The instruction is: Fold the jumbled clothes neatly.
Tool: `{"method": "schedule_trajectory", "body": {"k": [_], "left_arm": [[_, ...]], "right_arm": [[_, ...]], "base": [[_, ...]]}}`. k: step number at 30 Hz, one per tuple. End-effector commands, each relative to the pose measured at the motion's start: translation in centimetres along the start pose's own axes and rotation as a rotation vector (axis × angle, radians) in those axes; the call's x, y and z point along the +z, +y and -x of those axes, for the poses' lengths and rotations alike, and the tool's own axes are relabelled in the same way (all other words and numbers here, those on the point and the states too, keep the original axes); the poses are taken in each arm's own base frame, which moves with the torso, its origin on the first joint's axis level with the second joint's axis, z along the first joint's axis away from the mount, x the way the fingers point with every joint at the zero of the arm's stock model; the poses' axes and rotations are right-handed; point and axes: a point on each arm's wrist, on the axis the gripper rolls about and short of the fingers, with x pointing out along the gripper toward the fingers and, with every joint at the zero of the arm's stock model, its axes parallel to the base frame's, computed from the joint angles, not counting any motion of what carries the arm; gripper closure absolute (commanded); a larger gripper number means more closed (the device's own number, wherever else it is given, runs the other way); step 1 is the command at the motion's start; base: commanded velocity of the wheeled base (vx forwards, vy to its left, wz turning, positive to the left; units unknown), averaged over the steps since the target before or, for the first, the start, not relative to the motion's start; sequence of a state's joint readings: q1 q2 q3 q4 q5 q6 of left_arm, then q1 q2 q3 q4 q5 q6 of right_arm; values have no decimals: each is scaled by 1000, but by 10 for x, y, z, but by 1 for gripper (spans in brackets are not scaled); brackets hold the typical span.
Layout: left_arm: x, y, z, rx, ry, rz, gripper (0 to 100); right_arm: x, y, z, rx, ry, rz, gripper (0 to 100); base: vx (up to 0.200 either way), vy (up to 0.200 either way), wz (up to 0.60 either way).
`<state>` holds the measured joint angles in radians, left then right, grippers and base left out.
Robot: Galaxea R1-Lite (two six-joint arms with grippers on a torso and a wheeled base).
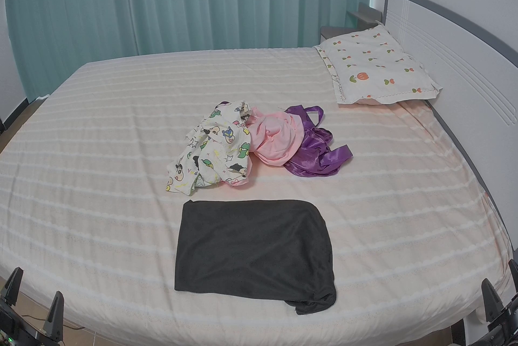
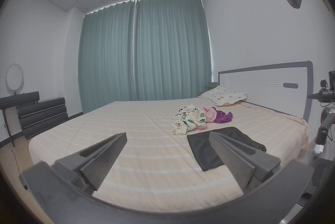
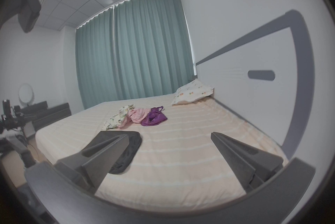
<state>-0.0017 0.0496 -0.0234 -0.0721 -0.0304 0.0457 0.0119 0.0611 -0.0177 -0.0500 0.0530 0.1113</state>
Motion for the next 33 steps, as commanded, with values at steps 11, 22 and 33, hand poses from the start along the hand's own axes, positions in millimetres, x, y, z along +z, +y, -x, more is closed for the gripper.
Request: {"method": "schedule_trajectory", "body": {"k": [11, 22, 33], "left_arm": [[-8, 4, 3, 222, -1, -63, 0], [-9, -1, 2, -17, -10, 22, 0], [-9, 0, 2, 20, -9, 71, 0]], "right_arm": [[-6, -1, 4, -58, -36, 200, 0], [-11, -3, 4, -105, 9, 117, 0], [-11, -2, 4, -94, 4, 113, 0]], "base": [[0, 0, 0], [0, 0, 0], [0, 0, 0]]}}
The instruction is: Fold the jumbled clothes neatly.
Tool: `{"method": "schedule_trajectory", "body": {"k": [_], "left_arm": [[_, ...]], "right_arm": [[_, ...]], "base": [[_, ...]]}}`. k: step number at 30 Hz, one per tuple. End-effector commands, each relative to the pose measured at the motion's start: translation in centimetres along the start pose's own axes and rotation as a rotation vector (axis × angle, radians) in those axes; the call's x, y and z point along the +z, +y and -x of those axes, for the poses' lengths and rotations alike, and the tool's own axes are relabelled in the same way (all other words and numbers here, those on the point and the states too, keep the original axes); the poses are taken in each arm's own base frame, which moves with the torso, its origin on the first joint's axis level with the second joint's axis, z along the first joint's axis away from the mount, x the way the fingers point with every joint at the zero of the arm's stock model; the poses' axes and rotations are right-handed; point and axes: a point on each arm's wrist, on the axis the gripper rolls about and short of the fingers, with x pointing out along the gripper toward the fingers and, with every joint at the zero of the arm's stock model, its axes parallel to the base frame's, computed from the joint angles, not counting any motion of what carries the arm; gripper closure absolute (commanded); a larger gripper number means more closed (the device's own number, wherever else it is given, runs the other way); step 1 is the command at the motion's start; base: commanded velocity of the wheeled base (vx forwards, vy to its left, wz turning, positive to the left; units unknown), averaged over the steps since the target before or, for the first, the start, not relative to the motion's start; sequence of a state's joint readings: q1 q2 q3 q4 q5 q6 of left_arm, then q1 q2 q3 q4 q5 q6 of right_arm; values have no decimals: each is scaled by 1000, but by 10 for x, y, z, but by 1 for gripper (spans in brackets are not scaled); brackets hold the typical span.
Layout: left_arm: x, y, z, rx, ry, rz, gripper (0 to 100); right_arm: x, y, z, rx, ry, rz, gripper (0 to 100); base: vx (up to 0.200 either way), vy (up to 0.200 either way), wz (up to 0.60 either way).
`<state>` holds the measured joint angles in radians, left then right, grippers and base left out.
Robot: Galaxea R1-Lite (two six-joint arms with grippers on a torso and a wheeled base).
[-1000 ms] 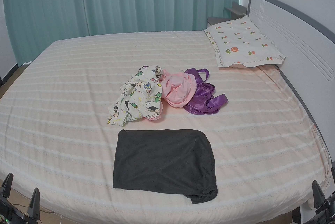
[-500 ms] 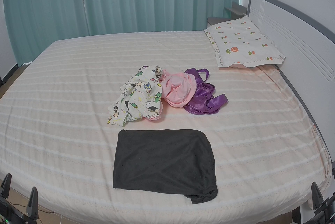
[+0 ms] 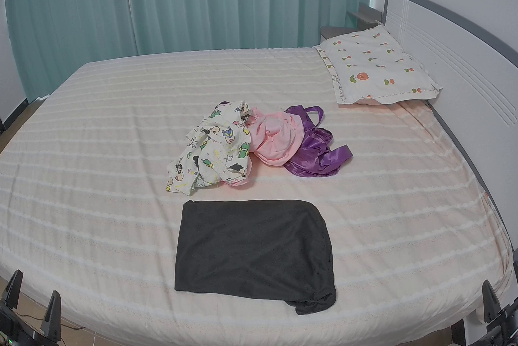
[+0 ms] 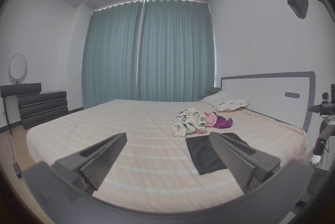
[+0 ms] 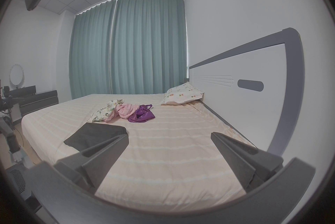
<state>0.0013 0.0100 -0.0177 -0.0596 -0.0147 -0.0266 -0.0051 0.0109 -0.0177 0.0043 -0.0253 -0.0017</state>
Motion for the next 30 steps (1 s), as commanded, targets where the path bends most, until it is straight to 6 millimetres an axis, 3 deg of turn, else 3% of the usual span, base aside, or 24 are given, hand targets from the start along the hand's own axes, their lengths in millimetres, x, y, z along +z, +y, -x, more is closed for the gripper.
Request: {"method": "schedule_trajectory", "body": {"k": [1, 20, 30], "left_arm": [[-5, 0, -1, 1, 12, 0, 0], [-6, -3, 0, -149, 13, -74, 0], [-6, -3, 0, -146, 13, -79, 0]], "right_arm": [[-4, 0, 0, 3, 4, 0, 0], [-5, 0, -1, 7, 6, -5, 0], [-4, 0, 0, 7, 4, -26, 0]], "base": [[0, 0, 0], [0, 0, 0], [0, 0, 0]]}}
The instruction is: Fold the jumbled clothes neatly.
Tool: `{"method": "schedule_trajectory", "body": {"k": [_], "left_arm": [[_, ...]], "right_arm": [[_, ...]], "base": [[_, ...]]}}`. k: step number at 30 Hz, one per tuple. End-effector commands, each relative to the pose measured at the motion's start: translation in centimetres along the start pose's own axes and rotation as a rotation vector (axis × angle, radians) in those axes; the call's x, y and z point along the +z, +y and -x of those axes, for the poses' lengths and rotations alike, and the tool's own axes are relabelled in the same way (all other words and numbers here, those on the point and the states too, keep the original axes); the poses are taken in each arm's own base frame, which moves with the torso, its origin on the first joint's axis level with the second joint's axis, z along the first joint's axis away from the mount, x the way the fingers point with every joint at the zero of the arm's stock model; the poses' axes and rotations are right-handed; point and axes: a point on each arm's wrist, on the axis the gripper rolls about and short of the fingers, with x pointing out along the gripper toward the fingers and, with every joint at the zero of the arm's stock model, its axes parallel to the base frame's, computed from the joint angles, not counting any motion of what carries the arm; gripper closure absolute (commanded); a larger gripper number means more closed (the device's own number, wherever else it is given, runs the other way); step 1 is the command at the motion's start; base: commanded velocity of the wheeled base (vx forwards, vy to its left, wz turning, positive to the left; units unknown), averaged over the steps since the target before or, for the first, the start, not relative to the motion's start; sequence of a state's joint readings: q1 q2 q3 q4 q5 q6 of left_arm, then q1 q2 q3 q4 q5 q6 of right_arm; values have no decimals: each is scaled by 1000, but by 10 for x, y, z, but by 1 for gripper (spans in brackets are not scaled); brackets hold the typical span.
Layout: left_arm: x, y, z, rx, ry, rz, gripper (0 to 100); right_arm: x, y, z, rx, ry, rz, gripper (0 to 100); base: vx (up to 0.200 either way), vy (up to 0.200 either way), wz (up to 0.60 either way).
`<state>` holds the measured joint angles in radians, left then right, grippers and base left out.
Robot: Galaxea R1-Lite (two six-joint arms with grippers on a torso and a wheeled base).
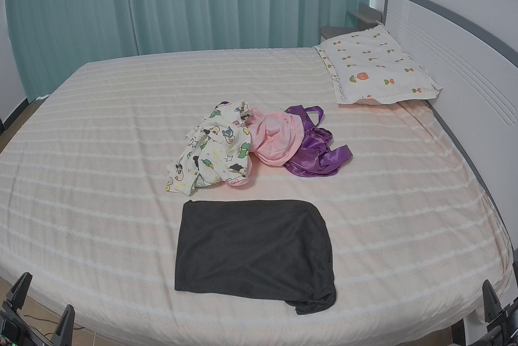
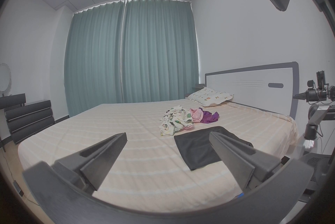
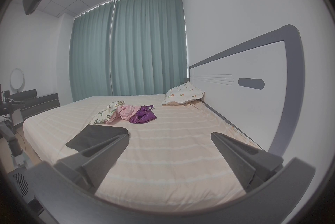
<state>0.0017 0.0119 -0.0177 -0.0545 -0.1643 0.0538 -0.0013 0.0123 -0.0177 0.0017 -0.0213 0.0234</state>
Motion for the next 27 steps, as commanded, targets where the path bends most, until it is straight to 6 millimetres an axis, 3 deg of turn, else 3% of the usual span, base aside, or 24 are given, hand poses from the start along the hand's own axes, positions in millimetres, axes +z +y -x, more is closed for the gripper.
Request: {"method": "schedule_trajectory", "body": {"k": [1, 27], "left_arm": [[-5, 0, 0, 4, 8, 1, 0], [-11, 1, 0, 97, 62, 17, 0]], "right_arm": [[-5, 0, 0, -1, 5, -3, 0], [-5, 0, 0, -4, 7, -4, 0]], "base": [[0, 0, 0], [0, 0, 0]]}}
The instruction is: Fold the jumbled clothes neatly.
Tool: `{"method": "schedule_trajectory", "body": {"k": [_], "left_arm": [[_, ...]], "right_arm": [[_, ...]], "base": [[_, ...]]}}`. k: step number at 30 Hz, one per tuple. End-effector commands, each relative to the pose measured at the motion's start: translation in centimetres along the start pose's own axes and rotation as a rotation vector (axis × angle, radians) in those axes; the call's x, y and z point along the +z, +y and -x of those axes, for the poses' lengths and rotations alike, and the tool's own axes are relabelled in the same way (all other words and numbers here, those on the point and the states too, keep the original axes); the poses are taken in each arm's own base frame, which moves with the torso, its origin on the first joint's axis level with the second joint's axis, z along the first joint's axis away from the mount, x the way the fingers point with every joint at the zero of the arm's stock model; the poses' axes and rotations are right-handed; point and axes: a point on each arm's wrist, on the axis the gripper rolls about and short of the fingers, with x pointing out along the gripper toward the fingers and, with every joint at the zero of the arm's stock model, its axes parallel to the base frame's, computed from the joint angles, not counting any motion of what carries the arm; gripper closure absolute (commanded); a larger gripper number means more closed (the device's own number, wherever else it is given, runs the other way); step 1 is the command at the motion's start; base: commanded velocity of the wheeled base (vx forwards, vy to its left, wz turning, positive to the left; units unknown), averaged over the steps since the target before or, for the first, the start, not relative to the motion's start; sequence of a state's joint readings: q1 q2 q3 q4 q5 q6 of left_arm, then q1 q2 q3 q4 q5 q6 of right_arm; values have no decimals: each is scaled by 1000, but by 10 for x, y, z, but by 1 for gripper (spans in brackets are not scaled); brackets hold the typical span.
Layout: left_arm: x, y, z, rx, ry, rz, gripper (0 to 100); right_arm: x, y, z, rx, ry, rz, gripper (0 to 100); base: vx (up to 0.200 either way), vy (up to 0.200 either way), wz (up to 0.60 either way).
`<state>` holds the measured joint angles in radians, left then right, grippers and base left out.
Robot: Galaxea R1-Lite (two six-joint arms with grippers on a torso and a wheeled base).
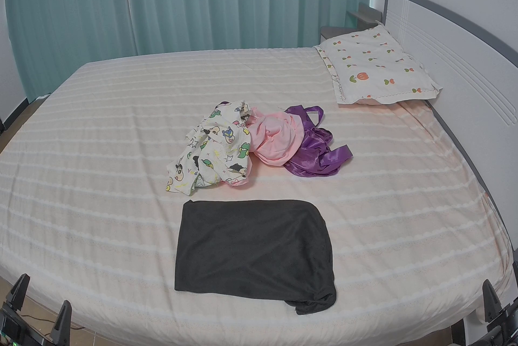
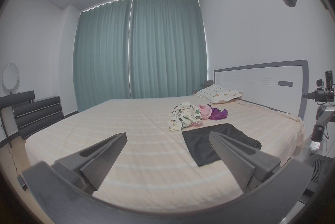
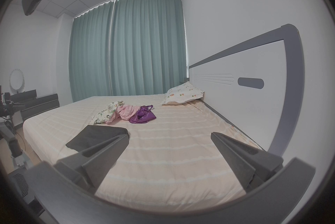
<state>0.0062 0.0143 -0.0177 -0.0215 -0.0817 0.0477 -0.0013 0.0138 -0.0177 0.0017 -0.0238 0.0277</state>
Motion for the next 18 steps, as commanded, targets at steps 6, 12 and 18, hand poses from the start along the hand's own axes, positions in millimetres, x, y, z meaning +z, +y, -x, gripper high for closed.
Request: {"method": "schedule_trajectory", "body": {"k": [6, 12, 18], "left_arm": [[-7, 0, 0, 13, 22, 16, 0], [-7, 0, 0, 13, 24, 16, 0], [-8, 0, 0, 13, 28, 22, 0]], "right_arm": [[-5, 0, 0, -1, 5, -1, 0], [-5, 0, 0, -1, 5, -1, 0], [-5, 0, 0, -1, 5, -1, 0]], "base": [[0, 0, 0], [0, 0, 0], [0, 0, 0]]}}
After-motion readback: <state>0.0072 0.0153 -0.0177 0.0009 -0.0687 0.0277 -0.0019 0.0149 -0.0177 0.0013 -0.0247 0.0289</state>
